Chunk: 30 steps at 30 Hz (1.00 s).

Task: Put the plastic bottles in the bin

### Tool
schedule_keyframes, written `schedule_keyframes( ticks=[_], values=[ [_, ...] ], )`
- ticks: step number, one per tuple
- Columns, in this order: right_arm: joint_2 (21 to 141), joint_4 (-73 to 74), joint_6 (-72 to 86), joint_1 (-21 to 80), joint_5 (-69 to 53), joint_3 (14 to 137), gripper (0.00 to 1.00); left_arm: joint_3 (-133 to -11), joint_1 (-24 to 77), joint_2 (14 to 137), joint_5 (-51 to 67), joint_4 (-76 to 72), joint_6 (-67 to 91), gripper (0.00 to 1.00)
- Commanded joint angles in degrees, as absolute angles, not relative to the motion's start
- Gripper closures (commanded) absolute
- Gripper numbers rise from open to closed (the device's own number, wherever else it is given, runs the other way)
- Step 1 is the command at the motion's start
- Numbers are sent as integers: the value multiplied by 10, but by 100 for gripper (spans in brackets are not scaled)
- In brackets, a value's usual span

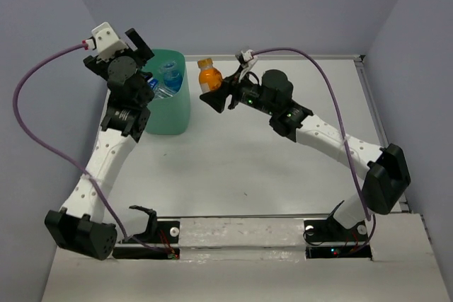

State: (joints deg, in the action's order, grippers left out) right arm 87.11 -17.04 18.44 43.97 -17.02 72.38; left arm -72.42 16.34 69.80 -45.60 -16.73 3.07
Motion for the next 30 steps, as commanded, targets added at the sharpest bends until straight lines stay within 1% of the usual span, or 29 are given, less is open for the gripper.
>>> schedule_keyframes(
  ticks=[1,3,4,5,8,9,11,14,17,19,20,22,23,26,28,30],
  values=[
    [927,-206,160,443,-197,826,48,-710,165,585,-285,-1,184,1],
    [952,-207,158,448,-211,875,48,-677,164,542,-248,22,213,1],
    [981,-207,157,448,-216,892,48,-660,165,501,-219,21,231,1],
    [996,-200,153,455,-227,930,48,-629,165,480,-202,20,236,1],
    [1063,-182,136,462,-235,994,48,-586,164,416,-193,19,247,1],
    [1081,-165,127,469,-233,1039,48,-577,164,404,-190,18,247,1],
    [1133,-155,118,475,-231,1083,48,-556,165,371,-192,12,239,1],
    [1189,-126,105,480,-229,1182,48,-537,165,346,-201,4,229,1],
    [1278,-86,93,480,-216,1272,48,-505,164,323,-205,-10,230,1],
    [1301,-77,86,486,-202,1298,46,-492,164,312,-204,-16,229,1],
    [1309,-72,75,492,-187,1310,38,-484,164,305,-206,-19,229,1],
    [1321,-70,53,499,-173,1315,29,-481,164,299,-210,-19,232,1],
    [1322,-71,44,499,-157,1317,19,-482,165,293,-210,-19,232,1],
    [1317,-69,21,511,-138,1312,4,-479,164,279,-214,-19,236,1],
    [1310,-69,18,511,-125,1305,1,-475,164,271,-223,-19,237,1],
    [1301,-69,15,516,-115,1303,0,-475,164,262,-231,-19,239,1]
  ],
)
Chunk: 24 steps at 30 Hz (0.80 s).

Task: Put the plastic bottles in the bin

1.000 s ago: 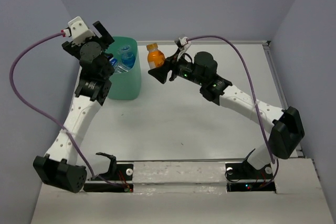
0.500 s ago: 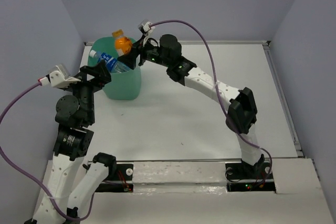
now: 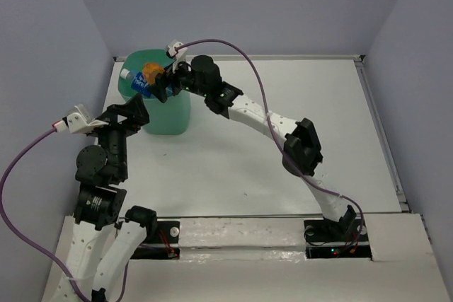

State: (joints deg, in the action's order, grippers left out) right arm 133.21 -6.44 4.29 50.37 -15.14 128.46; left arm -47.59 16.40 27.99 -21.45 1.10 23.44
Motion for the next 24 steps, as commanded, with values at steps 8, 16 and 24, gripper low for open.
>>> schedule_keyframes(
  ticks=[8,16,24],
  values=[
    [1252,-94,-11,527,-76,1252,9,-474,165,263,-233,-18,237,1],
    [1179,-132,-10,527,-56,1152,20,-472,164,260,-238,-19,234,1],
    [1012,-213,38,527,-97,957,72,-472,165,264,-222,-22,220,1]
  ],
)
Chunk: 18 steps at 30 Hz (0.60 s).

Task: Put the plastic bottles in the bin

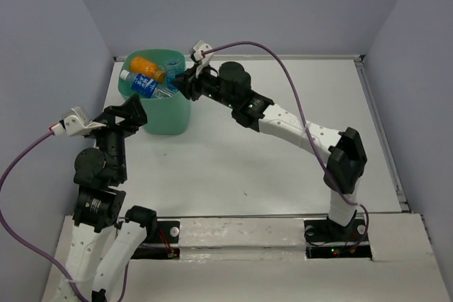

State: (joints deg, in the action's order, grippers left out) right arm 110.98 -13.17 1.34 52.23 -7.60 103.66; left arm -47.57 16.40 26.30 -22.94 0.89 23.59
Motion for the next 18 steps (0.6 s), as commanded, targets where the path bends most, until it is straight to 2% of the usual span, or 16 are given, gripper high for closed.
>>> schedule_keyframes(
  ticks=[1,3,10,12,13,14,15,18],
  values=[
    [987,-241,53,527,-98,895,80,-473,164,265,-206,-25,217,1],
    [912,-281,68,527,-100,831,100,-470,165,265,-181,-33,207,1],
    [692,-317,97,527,-34,578,98,-448,164,260,-13,-88,202,1],
    [616,-299,95,527,24,542,54,-440,165,263,54,-99,214,1],
    [593,-278,93,527,45,514,35,-439,164,264,70,-105,220,1],
    [552,-264,98,527,94,501,7,-435,165,263,95,-107,230,1],
    [534,-238,101,527,120,481,0,-432,164,262,110,-109,233,1],
    [474,-209,98,527,205,448,0,-417,165,256,117,-107,238,1]
  ],
)
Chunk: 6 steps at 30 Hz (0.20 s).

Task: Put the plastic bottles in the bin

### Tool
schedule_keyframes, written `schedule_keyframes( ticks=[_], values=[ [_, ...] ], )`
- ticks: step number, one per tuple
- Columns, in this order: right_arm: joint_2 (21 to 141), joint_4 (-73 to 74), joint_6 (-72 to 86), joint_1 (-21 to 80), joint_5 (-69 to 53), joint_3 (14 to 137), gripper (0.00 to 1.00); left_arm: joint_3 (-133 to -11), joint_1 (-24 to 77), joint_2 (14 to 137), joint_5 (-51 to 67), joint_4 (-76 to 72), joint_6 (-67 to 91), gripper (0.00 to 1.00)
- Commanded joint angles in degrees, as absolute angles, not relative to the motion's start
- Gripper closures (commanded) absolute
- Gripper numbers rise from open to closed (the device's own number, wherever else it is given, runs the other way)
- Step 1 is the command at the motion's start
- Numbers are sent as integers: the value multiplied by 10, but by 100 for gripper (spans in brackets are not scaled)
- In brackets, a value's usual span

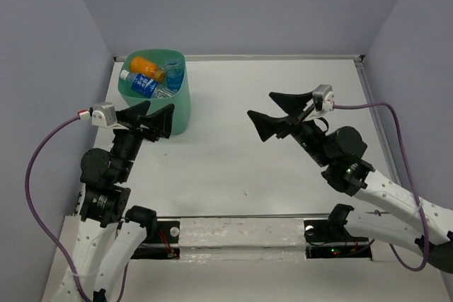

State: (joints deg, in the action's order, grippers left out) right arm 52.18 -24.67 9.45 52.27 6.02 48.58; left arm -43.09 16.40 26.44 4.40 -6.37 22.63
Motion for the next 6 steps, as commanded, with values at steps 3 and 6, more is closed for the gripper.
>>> schedule_keyframes(
  ticks=[3,6],
  values=[
    [455,-185,98,527,264,420,0,-400,164,246,112,-103,239,1],
    [442,-175,106,527,271,404,0,-388,164,244,95,-89,236,1]
  ],
)
